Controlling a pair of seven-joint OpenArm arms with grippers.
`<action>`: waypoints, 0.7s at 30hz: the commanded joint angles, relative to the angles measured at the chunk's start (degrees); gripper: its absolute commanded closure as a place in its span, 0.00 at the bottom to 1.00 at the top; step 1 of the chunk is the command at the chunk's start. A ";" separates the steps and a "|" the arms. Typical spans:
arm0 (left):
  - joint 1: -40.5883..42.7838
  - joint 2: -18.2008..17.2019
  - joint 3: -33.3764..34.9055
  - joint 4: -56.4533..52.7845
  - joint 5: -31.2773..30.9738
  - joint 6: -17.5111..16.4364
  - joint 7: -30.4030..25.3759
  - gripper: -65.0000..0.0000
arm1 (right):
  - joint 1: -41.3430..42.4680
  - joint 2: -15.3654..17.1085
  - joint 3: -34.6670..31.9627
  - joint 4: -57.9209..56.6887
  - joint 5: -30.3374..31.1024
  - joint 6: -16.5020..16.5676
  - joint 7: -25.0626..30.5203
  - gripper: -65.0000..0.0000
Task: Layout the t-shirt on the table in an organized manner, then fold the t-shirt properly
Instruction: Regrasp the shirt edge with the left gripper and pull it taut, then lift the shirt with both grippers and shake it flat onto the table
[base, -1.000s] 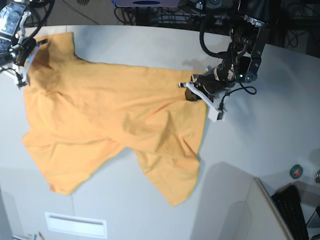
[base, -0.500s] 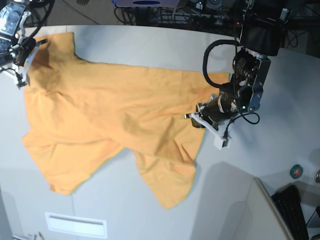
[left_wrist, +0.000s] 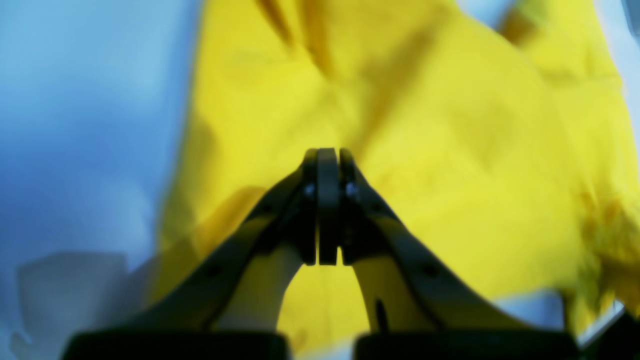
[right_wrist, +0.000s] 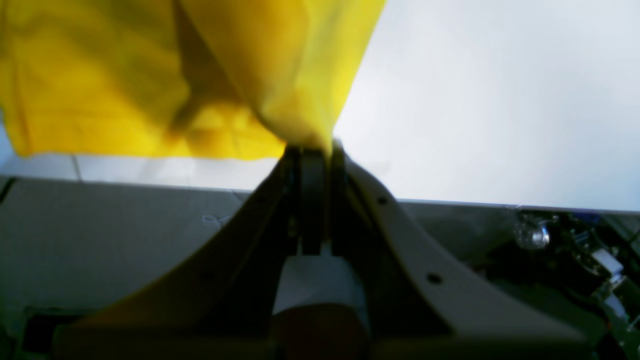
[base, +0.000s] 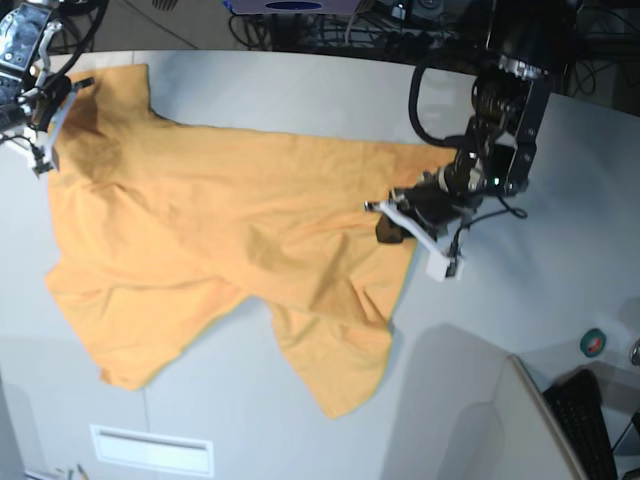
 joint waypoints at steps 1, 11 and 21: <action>1.93 -0.03 -2.62 2.79 -0.39 -0.42 -0.84 1.00 | 0.26 0.64 0.26 1.05 -0.27 0.06 0.10 1.00; 16.52 10.52 -31.72 4.90 -0.39 -9.57 -0.93 0.68 | 0.26 0.55 -0.01 0.87 -0.27 0.06 0.10 1.00; 16.52 10.34 -32.95 -2.75 -0.30 -12.82 -0.84 0.30 | 0.43 0.55 -0.10 0.87 -0.27 0.06 0.10 1.00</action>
